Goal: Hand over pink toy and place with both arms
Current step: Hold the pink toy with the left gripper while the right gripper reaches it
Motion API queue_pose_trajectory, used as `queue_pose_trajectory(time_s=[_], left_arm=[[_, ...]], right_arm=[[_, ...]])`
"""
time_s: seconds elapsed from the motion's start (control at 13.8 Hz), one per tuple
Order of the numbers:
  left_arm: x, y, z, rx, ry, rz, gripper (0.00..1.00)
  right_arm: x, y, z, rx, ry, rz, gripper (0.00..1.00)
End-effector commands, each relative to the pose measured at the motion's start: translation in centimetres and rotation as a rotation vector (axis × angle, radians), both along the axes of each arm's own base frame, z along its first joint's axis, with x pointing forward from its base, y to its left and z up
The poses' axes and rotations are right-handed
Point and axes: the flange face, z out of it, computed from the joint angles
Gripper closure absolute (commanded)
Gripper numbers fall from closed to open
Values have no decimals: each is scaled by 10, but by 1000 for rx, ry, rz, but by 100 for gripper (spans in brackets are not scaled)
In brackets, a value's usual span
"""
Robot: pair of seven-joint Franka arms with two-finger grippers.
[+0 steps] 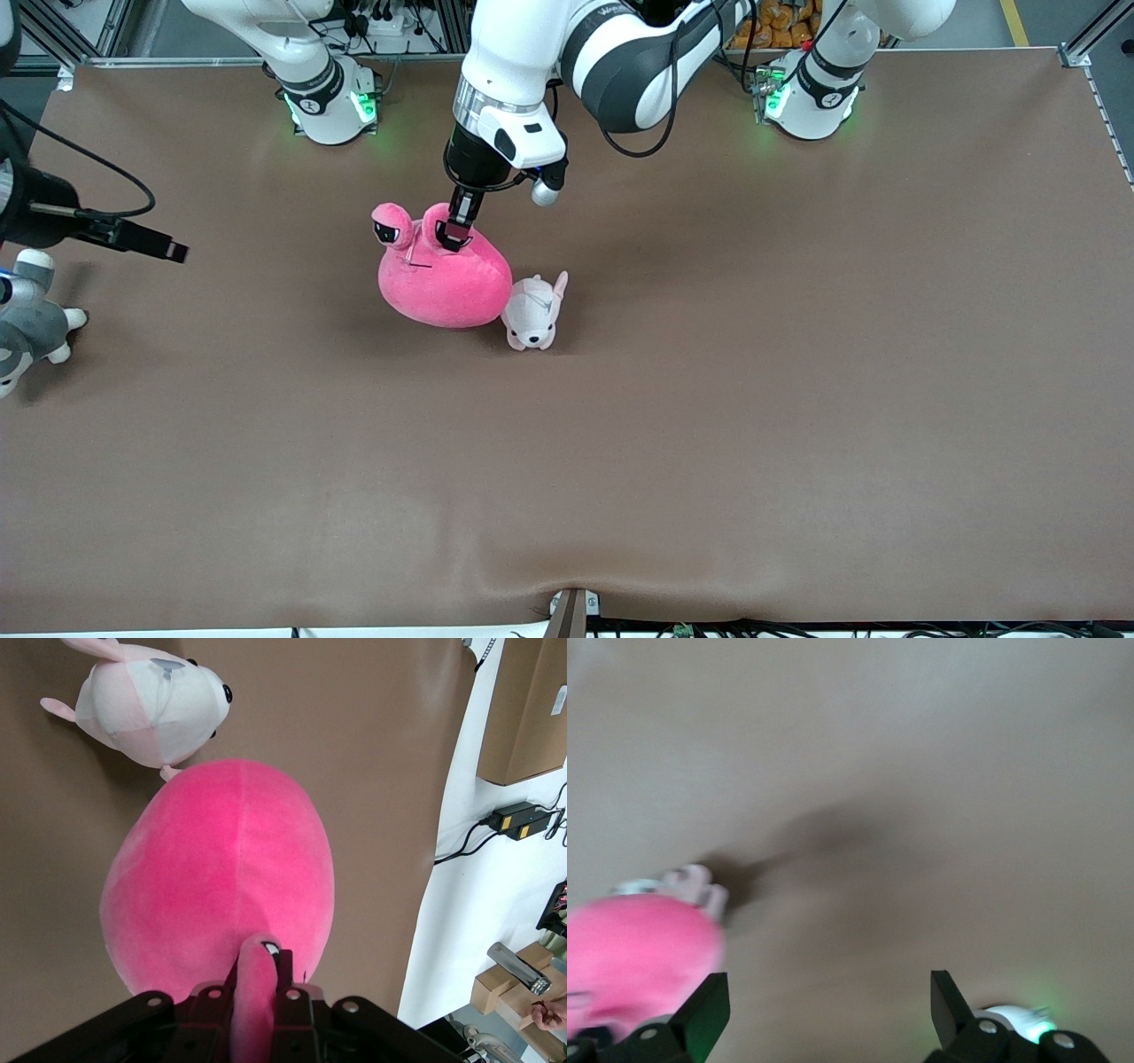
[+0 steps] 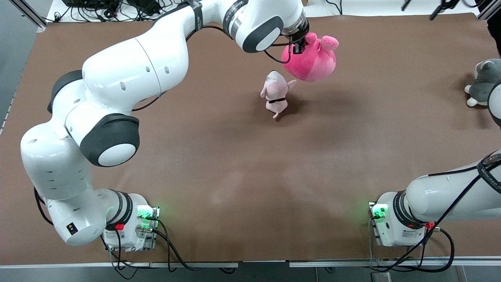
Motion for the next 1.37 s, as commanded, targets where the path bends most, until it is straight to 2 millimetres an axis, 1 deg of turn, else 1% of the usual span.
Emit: queue_pose_trajectory(time_s=[0.0, 0.14, 0.29, 0.43, 0.51, 0.58, 0.65, 0.79, 0.87, 0.94, 1.08, 1.16, 1.23, 1.3], left_arm=[[1, -5, 7, -10, -25, 27, 100], [1, -5, 7, -10, -23, 29, 100], [1, -5, 7, -11, -23, 31, 100], [1, -5, 6, -9, -22, 31, 100], [1, -5, 6, -8, -21, 31, 100], [1, -5, 6, -8, -21, 31, 100], [1, -5, 6, -8, -21, 31, 100], [1, -4, 7, -10, -21, 32, 100], [1, -4, 7, -10, -21, 33, 100], [2, -4, 7, -10, -21, 35, 100], [1, -4, 6, -9, -20, 33, 100], [1, -3, 6, -8, -19, 35, 100], [1, -3, 6, -8, -19, 35, 100], [1, -3, 7, -10, -19, 36, 100]], right_arm=[[-2, 31, 9, 97, 94, -231, 0], [-4, 54, 12, 137, 169, -365, 0], [-3, 82, 8, 113, 228, -476, 0], [-2, 106, -10, 92, 267, -562, 0], [-5, 128, -20, 78, 283, -583, 0], [-6, 142, -25, 66, 295, -625, 0], [-7, 155, -27, 62, 293, -654, 0], [-12, 180, -46, 50, 292, -668, 0], [-14, 187, -57, 43, 300, -671, 0], [-20, 195, -63, 31, 308, -659, 0], [-31, 197, -75, 9, 332, -652, 0], [-38, 205, -81, -2, 342, -639, 0], [-43, 213, -85, -10, 349, -624, 15], [-44, 214, -85, -13, 356, -619, 31]])
